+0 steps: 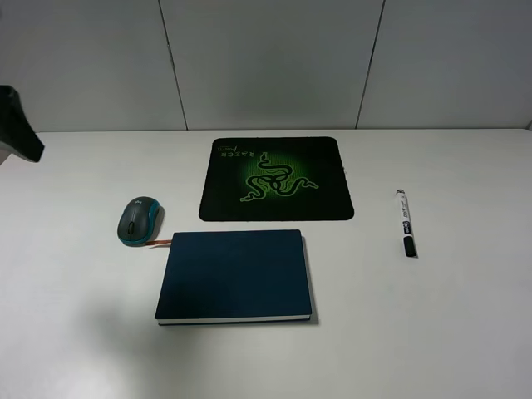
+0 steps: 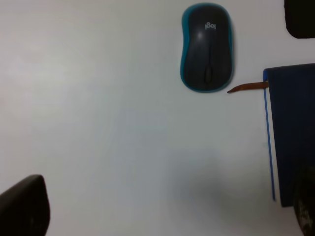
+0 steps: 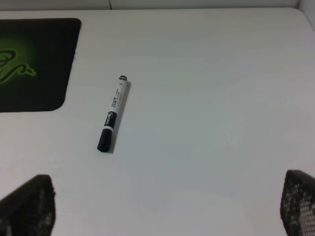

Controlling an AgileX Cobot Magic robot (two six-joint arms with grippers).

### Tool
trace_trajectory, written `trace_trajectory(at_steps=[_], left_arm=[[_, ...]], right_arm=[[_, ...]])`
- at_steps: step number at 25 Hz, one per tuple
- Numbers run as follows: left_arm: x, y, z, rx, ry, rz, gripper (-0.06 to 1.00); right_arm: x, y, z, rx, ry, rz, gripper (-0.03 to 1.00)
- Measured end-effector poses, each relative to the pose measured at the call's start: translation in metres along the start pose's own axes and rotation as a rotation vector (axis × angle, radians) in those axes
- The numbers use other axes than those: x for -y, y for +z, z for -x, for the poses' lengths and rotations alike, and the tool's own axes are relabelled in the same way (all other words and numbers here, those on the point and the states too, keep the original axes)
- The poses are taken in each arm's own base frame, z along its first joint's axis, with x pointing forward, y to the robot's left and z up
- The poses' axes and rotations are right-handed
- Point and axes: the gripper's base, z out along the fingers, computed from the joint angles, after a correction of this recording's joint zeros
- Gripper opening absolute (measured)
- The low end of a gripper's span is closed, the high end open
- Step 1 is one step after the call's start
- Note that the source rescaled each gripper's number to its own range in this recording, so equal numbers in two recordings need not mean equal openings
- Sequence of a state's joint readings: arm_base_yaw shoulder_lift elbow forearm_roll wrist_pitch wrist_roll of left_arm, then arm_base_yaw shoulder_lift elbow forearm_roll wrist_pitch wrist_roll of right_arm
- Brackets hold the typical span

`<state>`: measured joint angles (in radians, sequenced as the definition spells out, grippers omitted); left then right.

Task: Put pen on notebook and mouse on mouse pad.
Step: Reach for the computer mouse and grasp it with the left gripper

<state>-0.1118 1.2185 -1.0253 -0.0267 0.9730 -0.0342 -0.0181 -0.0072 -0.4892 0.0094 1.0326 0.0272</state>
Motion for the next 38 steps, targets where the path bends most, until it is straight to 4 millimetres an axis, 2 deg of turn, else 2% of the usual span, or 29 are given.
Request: trace_trajectory(at_steps=[7,13,18,27,38], left_arm=[[0.023,0.059,0.031,-0.114,-0.014,-0.017,1.00],[0.038,0.101,0.046,-0.192,-0.006,-0.011,1.00],[0.042,0.130,0.053,-0.238,-0.015,-0.002,1.00],[0.043,0.173,0.054,-0.282,-0.023,0.008,1.00],[0.044,0.204,0.054,-0.281,-0.026,0.010,1.00]], right_arm=[[0.000,0.000,0.000,0.000,0.000,0.000,1.00],[0.000,0.000,0.000,0.000,0.000,0.000,1.00],[0.000,0.000,0.000,0.000,0.000,0.000,1.00],[0.000,0.000,0.000,0.000,0.000,0.000,1.00],[0.000,0.000,0.000,0.000,0.000,0.000,1.00]])
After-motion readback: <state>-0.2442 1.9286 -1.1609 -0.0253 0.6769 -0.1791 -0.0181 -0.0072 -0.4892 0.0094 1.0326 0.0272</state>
